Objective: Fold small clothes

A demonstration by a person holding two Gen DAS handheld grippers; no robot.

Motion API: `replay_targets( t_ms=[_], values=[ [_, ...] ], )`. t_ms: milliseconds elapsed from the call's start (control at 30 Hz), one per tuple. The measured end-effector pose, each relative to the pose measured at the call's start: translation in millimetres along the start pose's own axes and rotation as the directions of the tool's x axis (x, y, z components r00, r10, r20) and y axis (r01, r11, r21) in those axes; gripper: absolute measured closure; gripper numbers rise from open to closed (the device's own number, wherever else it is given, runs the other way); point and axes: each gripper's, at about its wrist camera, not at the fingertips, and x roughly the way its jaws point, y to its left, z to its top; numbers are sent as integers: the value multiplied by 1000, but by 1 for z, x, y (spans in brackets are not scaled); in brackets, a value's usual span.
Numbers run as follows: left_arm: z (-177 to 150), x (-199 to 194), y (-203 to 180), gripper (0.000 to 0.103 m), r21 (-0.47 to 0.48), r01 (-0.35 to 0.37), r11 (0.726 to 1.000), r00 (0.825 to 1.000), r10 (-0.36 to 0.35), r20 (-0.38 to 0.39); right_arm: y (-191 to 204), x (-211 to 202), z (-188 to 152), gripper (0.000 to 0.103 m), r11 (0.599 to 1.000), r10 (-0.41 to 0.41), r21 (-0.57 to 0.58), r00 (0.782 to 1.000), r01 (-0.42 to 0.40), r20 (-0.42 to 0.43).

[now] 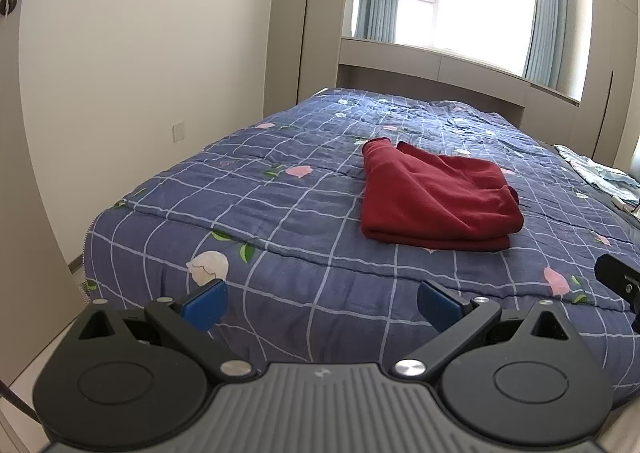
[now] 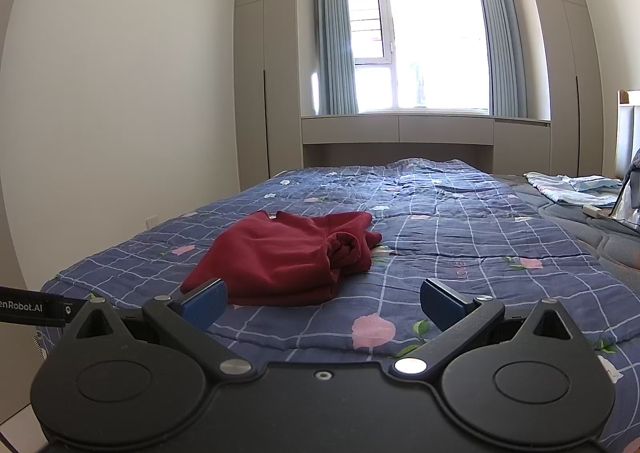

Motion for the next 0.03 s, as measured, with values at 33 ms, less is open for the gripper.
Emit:
replay_targets(
  t_ms=[33],
  values=[
    [0, 1, 0, 0, 0, -2, 1000, 1000, 2, -3, 0, 1, 0, 1, 1000, 1, 0, 1000, -1, 0]
  ],
)
